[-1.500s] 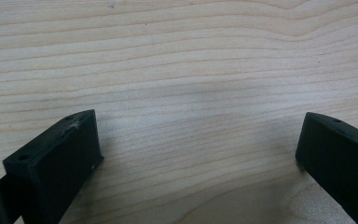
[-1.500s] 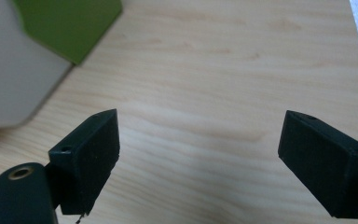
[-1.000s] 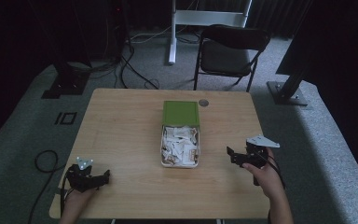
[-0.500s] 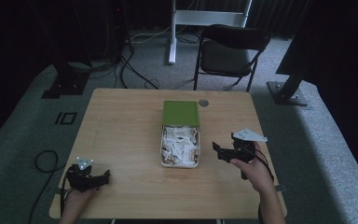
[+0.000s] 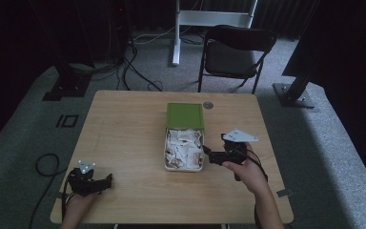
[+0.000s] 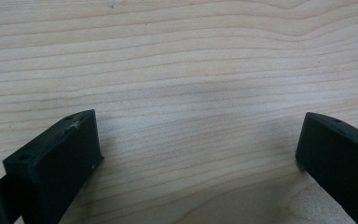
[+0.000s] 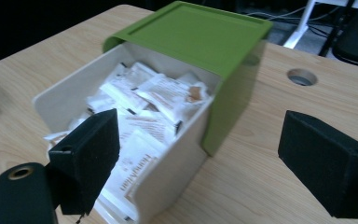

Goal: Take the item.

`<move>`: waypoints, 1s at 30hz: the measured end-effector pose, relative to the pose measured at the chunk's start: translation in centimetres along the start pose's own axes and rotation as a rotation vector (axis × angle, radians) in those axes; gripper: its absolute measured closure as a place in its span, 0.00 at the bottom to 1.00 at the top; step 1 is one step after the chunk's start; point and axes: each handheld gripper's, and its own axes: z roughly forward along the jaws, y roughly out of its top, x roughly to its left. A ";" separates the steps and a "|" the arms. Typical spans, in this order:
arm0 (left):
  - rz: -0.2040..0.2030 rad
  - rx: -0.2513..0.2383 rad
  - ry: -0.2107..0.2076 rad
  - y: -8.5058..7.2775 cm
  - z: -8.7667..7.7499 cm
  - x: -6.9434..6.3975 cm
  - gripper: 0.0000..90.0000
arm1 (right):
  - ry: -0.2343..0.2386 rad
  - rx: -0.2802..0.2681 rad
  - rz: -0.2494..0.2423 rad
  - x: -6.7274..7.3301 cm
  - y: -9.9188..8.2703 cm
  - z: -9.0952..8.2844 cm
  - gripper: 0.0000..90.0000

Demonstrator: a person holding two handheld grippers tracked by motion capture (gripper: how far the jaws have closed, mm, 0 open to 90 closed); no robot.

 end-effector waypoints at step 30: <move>0.000 0.001 0.000 0.0 0.0 0.0 0.01 | 0.164 0.076 -0.101 5.9 -0.4 4.6 0.15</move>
